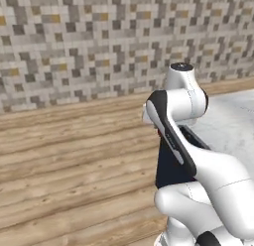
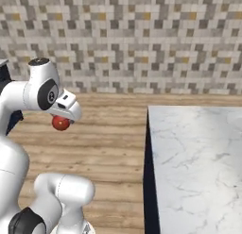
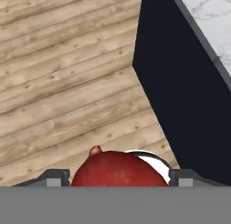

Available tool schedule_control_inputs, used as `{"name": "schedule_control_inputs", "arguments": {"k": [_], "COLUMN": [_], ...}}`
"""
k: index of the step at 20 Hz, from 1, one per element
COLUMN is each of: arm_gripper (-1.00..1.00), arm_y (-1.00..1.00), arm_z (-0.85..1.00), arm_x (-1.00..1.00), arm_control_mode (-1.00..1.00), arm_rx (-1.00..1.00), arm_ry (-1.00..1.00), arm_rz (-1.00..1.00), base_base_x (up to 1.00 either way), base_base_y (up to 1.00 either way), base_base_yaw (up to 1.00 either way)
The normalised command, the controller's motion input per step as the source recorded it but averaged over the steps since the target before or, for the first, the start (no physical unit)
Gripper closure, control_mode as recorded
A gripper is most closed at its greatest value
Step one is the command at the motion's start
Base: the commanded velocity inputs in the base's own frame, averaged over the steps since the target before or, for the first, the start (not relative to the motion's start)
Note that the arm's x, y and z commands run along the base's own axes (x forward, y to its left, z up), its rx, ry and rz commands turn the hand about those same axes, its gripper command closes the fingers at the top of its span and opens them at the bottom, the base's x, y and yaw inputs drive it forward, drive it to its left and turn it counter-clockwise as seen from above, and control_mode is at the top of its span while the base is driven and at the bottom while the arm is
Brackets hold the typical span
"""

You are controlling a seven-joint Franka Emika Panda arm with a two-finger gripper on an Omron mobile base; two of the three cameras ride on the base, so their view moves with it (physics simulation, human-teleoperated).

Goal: Take the cheese, shrimp, and onion from the fridge and place them on the plate on the dining counter to create an appetizer plate.

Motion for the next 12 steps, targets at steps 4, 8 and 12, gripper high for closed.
{"name": "schedule_control_inputs", "arguments": {"k": [4,8,12], "arm_gripper": [1.00,1.00,1.00], "arm_y": [0.00,0.00,0.00], "arm_z": [0.00,0.00,0.00], "arm_x": [0.00,0.00,0.00], "arm_control_mode": [1.00,1.00,1.00], "arm_rx": [0.00,0.00,0.00], "arm_ry": [0.00,0.00,0.00], "arm_rz": [0.00,0.00,0.00], "base_base_x": [0.15,0.46,0.59], "base_base_y": [0.24,0.61,0.82], "base_base_yaw": [-0.53,-0.42,-0.43]}}
